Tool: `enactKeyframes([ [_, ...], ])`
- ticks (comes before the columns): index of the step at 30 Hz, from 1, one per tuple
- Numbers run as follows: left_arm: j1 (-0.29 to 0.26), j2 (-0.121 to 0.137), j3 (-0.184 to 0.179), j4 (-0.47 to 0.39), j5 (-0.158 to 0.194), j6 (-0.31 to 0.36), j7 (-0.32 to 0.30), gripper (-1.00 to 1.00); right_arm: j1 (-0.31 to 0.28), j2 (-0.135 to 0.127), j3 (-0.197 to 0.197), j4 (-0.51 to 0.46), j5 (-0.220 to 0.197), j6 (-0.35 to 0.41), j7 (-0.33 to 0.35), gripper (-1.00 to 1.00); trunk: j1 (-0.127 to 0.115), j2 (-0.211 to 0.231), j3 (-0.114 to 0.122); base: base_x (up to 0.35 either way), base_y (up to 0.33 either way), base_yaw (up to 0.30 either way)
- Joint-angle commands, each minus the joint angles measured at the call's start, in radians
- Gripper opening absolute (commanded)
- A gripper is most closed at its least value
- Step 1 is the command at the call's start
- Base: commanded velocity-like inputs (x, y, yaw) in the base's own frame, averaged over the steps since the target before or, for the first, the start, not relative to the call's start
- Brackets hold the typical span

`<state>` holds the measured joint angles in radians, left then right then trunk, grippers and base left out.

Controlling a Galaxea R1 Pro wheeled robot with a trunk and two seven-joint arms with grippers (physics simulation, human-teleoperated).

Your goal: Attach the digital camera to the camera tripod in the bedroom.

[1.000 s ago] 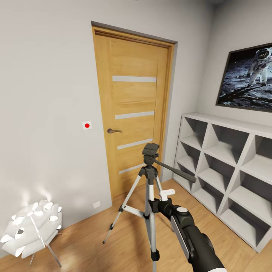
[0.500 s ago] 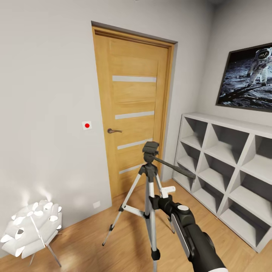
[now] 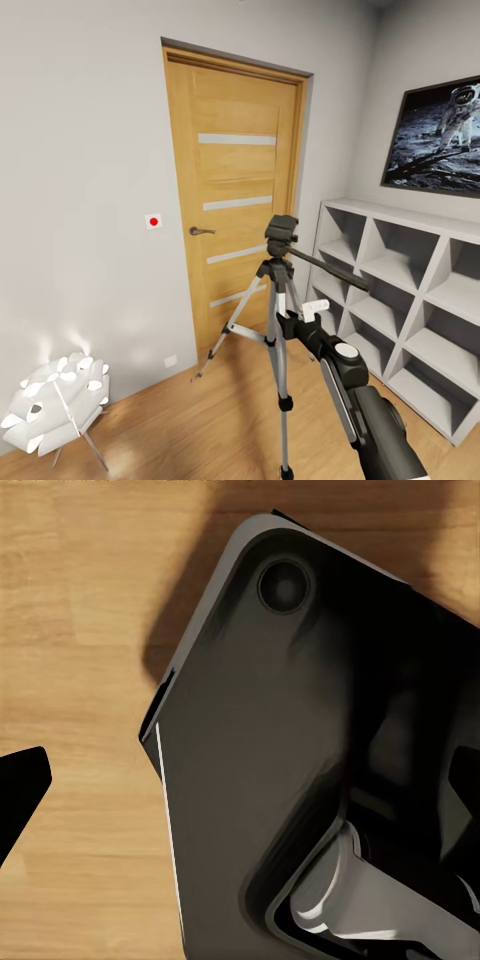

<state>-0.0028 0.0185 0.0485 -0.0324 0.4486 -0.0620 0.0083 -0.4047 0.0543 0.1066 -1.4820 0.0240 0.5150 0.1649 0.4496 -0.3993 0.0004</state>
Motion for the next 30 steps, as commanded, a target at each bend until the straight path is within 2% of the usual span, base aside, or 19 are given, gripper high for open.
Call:
enactKeyframes([
  [1,0.0,0.0,0.005,0.001,-0.002,-0.002,0.001,1.0,0.0,-0.007,0.0,-0.009,-0.007,0.006,0.005,-1.0,0.0,-0.001,0.0,0.0,0.0,0.0],
  [30,0.0,0.0,-0.002,0.0,-0.002,-0.002,0.001,1.0,0.0,-0.015,0.002,-0.014,-0.008,0.018,0.006,-1.0,0.0,-0.001,0.0,0.0,0.0,0.0],
])
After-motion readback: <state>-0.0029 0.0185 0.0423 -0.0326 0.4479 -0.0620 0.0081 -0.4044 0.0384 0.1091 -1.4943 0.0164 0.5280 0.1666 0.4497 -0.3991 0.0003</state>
